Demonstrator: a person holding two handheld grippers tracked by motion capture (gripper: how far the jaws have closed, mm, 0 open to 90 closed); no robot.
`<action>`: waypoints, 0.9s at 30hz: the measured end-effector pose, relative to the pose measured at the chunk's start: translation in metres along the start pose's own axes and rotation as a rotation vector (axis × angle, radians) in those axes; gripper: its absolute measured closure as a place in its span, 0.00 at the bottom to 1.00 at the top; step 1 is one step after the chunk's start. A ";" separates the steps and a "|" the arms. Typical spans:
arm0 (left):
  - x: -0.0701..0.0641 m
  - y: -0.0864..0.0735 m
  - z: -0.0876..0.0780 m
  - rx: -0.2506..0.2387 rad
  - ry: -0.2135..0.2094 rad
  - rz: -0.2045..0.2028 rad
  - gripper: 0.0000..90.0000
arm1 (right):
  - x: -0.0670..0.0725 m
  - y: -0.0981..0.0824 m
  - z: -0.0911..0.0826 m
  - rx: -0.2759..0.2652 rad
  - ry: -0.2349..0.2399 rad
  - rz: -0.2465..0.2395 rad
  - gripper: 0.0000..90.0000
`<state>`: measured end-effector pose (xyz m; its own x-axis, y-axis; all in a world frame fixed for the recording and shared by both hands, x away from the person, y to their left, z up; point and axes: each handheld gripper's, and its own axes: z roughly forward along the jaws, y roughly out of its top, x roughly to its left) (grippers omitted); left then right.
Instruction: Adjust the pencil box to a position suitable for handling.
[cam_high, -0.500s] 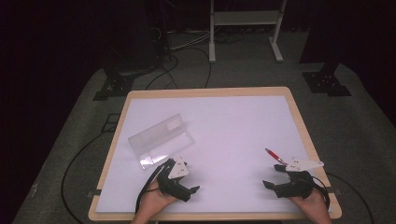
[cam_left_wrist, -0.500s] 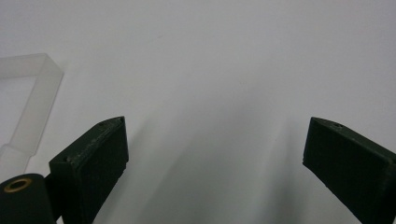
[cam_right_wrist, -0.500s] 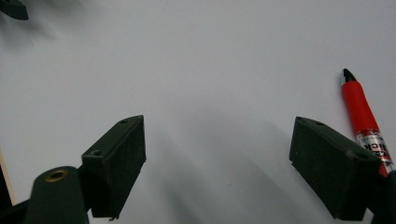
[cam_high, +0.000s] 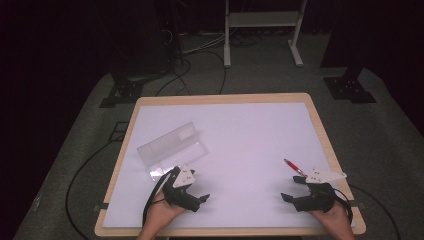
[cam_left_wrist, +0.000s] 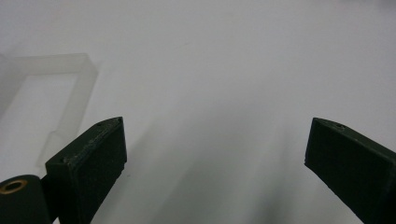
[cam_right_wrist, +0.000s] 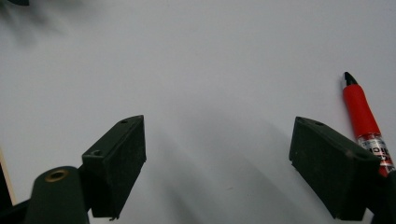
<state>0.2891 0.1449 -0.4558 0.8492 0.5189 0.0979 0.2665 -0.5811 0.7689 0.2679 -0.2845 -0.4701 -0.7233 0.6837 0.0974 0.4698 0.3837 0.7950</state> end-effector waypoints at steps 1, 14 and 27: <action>0.001 0.000 -0.002 0.002 0.012 0.001 0.06 | 0.000 0.000 0.000 0.000 0.000 0.000 0.20; 0.021 0.003 -0.019 -0.012 0.076 -0.002 0.06 | 0.002 0.003 0.001 -0.006 -0.003 -0.007 0.20; 0.042 0.011 -0.030 0.026 0.116 0.030 0.07 | 0.003 0.005 0.002 -0.004 0.001 -0.017 0.20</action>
<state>0.3143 0.1792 -0.4238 0.7989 0.5692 0.1943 0.2548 -0.6129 0.7479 0.2693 -0.2799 -0.4668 -0.7315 0.6766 0.0842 0.4556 0.3931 0.7987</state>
